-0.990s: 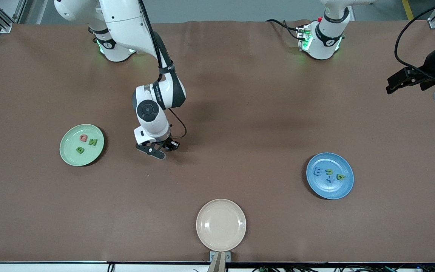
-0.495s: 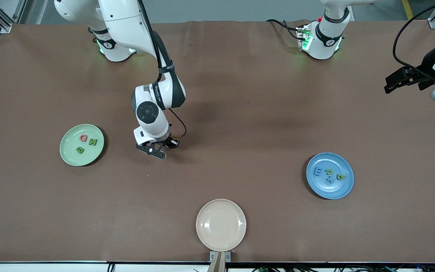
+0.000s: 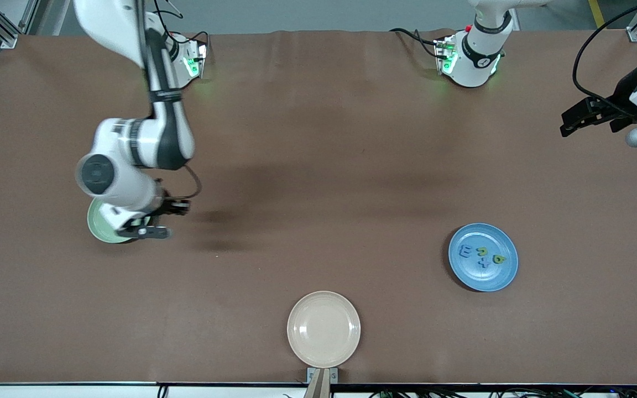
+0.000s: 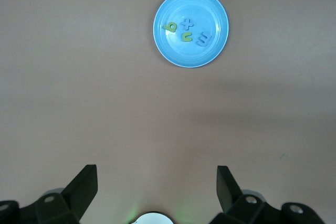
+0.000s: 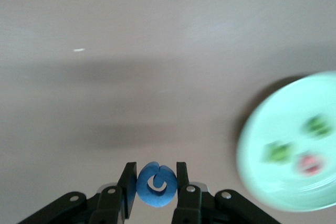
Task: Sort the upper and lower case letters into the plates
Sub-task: 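Carry the blue G onto the green plate and open the right gripper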
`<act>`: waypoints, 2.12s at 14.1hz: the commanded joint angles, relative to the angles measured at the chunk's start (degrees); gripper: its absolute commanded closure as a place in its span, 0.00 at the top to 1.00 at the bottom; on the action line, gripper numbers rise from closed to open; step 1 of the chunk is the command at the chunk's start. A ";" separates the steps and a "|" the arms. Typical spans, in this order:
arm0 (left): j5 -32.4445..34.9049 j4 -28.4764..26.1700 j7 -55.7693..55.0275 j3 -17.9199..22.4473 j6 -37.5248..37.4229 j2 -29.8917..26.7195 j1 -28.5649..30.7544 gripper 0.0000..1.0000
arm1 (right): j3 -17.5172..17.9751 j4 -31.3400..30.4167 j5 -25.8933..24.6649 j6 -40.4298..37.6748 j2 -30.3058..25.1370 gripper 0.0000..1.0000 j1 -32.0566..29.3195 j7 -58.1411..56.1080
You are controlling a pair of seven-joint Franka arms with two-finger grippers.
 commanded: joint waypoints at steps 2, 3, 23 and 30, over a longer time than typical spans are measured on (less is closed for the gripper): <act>-0.86 -1.41 -0.17 -0.06 0.61 -1.60 0.02 1.00 | -0.87 -3.54 0.54 3.61 -0.52 0.15 -7.81 -18.97; -0.86 -1.41 -0.17 -0.06 0.61 -1.60 0.11 1.00 | -0.78 -4.59 0.89 6.06 -0.17 0.15 -9.49 -22.76; -0.69 -1.06 0.62 -0.06 1.40 -0.90 0.11 1.00 | 19.00 -5.22 4.41 15.15 3.71 1.00 -28.58 -24.91; -0.16 -1.06 0.80 -1.29 1.32 -0.99 0.02 1.00 | 15.93 -5.04 -2.24 0.48 -8.32 0.99 -22.18 -10.18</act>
